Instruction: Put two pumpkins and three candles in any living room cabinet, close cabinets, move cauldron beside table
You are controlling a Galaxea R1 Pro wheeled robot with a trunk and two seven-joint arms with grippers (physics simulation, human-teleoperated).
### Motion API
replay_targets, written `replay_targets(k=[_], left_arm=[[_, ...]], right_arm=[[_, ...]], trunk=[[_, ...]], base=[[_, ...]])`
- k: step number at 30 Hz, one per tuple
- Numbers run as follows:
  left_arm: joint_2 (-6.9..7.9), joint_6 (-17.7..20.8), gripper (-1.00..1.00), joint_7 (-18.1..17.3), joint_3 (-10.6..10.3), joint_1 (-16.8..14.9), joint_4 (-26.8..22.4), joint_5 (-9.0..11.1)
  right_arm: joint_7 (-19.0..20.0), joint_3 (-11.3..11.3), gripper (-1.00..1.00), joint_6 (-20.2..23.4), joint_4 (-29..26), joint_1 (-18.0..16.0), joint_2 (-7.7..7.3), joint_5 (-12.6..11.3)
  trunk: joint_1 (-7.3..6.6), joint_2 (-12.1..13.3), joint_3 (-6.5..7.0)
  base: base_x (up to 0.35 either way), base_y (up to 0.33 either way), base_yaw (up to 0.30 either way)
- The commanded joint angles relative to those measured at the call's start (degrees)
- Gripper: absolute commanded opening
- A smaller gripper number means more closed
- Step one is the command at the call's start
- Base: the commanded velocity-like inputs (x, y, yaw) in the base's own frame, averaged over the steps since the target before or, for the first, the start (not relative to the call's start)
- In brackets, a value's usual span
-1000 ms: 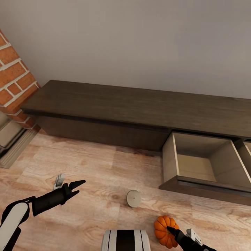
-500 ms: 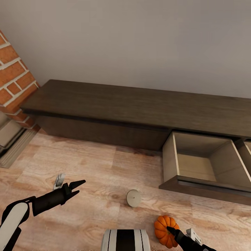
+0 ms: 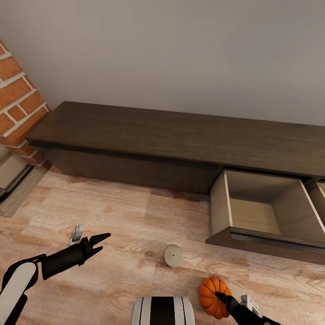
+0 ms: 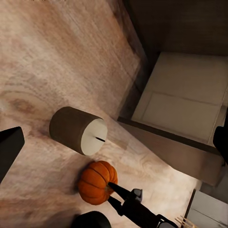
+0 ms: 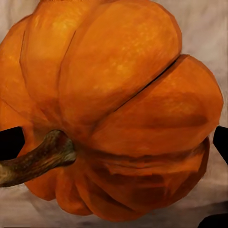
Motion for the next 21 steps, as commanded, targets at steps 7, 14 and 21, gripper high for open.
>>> replay_targets(k=[7, 14, 21], left_arm=[[-0.01, 0.23, 1.0, -0.54, 0.08, -0.02, 0.01, -0.51], [-0.01, 0.23, 1.0, -0.56, 0.08, -0.02, 0.01, -0.51], [-0.01, 0.23, 1.0, -0.54, 0.08, -0.03, 0.01, -0.51]], right_arm=[[2.7, 0.32, 1.0, 0.44, 0.05, -0.02, -0.06, -0.59], [2.52, 0.32, 1.0, 0.45, 0.07, -0.02, -0.02, -0.66], [2.46, 0.32, 1.0, 0.45, 0.07, -0.02, -0.02, -0.66]], trunk=[[0.12, -0.08, -1.14], [0.15, -0.09, -1.36], [0.22, -0.13, -2.03]], base=[[0.0, 0.0, 0.0], [0.0, 0.0, 0.0], [0.0, 0.0, 0.0]])
